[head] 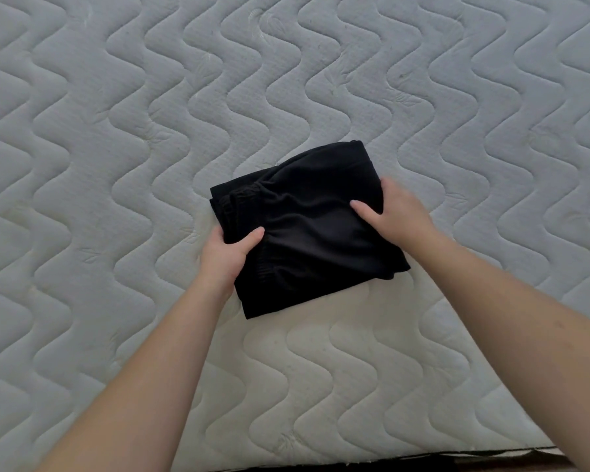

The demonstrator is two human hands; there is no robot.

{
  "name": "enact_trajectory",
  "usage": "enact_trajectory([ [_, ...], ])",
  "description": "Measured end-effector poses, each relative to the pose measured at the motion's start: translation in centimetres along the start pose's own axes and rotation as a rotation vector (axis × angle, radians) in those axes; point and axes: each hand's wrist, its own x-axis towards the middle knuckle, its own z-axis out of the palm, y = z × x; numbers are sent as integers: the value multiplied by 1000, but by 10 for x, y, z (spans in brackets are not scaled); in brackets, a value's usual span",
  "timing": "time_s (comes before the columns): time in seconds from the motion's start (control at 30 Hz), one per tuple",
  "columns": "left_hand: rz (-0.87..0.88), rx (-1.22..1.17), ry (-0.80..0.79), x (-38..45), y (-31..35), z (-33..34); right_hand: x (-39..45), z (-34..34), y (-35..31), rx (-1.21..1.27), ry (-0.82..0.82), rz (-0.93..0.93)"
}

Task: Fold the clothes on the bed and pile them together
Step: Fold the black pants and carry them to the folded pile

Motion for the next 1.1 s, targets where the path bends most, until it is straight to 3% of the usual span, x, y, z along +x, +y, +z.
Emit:
enact_trajectory([
  [0.1, 162, 144, 25, -12, -9, 2, -10, 5, 5, 104, -45, -95],
  [0.2, 265, 170, 37, -25, -12, 3, -17, 9, 4, 301, 14, -99],
  [0.43, 275, -111, -110, -81, 20, -11, -86, -40, -7, 569, 186, -76],
  [0.63, 274, -79, -161, -188, 67, -16, -190, -120, -15, 593, 198, -118],
  [0.87, 289, -36, -51, -313, 89, 19, -293, -204, -5, 540, 241, -162],
  [1.1, 441, 187, -218, -403, 124, 50, -379, -269, 1, 505, 351, -122],
])
